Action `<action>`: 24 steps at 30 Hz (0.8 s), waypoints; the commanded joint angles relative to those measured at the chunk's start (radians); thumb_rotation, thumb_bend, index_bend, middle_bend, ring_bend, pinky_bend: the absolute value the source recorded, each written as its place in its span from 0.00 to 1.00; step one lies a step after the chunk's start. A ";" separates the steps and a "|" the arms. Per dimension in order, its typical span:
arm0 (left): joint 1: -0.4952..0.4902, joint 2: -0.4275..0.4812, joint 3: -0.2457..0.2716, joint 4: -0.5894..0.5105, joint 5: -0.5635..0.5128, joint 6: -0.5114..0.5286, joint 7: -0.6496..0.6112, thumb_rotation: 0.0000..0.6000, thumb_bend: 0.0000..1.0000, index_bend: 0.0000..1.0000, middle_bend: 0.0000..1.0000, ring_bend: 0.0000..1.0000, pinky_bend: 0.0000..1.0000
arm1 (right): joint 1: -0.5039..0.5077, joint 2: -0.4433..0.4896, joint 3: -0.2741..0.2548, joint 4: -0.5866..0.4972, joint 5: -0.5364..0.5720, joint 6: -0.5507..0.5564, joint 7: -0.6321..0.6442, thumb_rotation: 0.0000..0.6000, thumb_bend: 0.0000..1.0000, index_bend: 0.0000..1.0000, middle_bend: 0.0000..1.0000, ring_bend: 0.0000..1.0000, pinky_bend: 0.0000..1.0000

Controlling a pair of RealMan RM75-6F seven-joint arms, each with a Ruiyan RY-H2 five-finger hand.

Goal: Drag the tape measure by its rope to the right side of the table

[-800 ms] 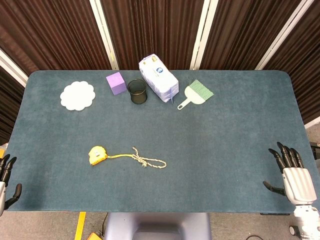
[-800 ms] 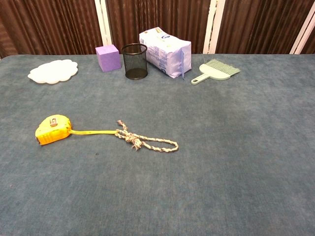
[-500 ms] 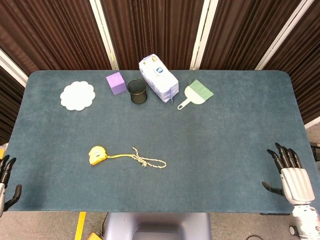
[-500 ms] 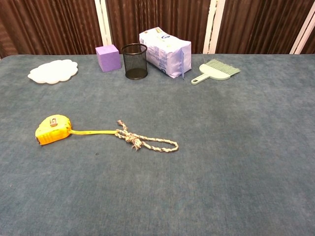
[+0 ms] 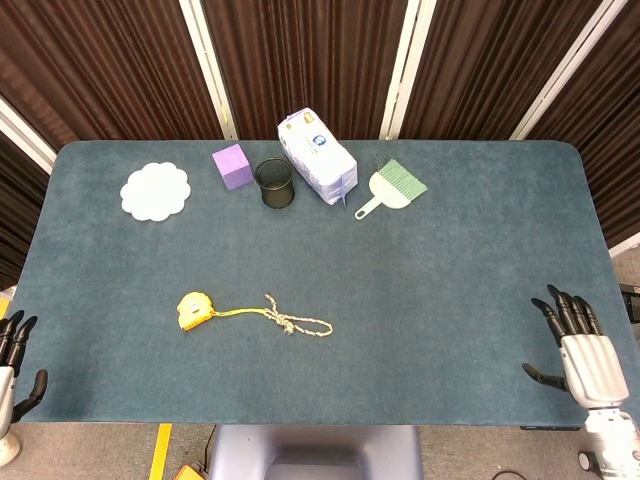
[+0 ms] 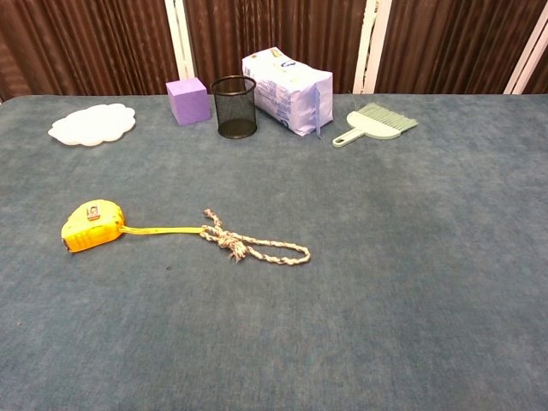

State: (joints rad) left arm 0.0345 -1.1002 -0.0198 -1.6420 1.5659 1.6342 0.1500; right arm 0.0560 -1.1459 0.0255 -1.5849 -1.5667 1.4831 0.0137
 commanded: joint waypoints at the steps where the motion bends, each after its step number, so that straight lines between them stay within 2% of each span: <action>1: 0.000 0.001 0.000 0.000 -0.008 -0.006 0.001 1.00 0.47 0.05 0.00 0.00 0.10 | 0.017 -0.006 -0.004 0.016 -0.012 -0.023 -0.006 1.00 0.21 0.24 0.08 0.05 0.00; 6: 0.007 0.007 0.005 -0.007 -0.001 0.003 -0.005 1.00 0.47 0.04 0.00 0.00 0.10 | 0.075 -0.005 0.011 -0.006 -0.018 -0.093 -0.008 1.00 0.21 0.25 0.08 0.05 0.00; 11: 0.010 0.013 0.004 -0.009 0.004 0.012 -0.034 1.00 0.47 0.04 0.00 0.00 0.10 | 0.195 -0.010 0.059 -0.052 -0.051 -0.196 -0.029 1.00 0.21 0.24 0.08 0.05 0.00; 14: 0.014 0.019 0.003 -0.007 -0.001 0.016 -0.046 1.00 0.47 0.04 0.00 0.00 0.10 | 0.281 -0.020 0.083 -0.078 -0.053 -0.296 -0.050 1.00 0.21 0.25 0.08 0.05 0.00; 19: 0.018 0.024 0.001 -0.012 -0.006 0.020 -0.051 1.00 0.47 0.04 0.00 0.00 0.10 | 0.414 -0.068 0.117 -0.103 0.006 -0.482 -0.082 1.00 0.21 0.26 0.08 0.05 0.00; 24: 0.018 0.026 -0.002 -0.010 -0.013 0.018 -0.055 1.00 0.47 0.04 0.00 0.00 0.10 | 0.495 -0.157 0.145 -0.075 0.076 -0.564 -0.140 1.00 0.21 0.29 0.08 0.05 0.00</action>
State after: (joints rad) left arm 0.0526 -1.0747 -0.0221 -1.6525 1.5532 1.6522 0.0949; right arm 0.5136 -1.2578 0.1494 -1.6686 -1.5292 0.9576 -0.0920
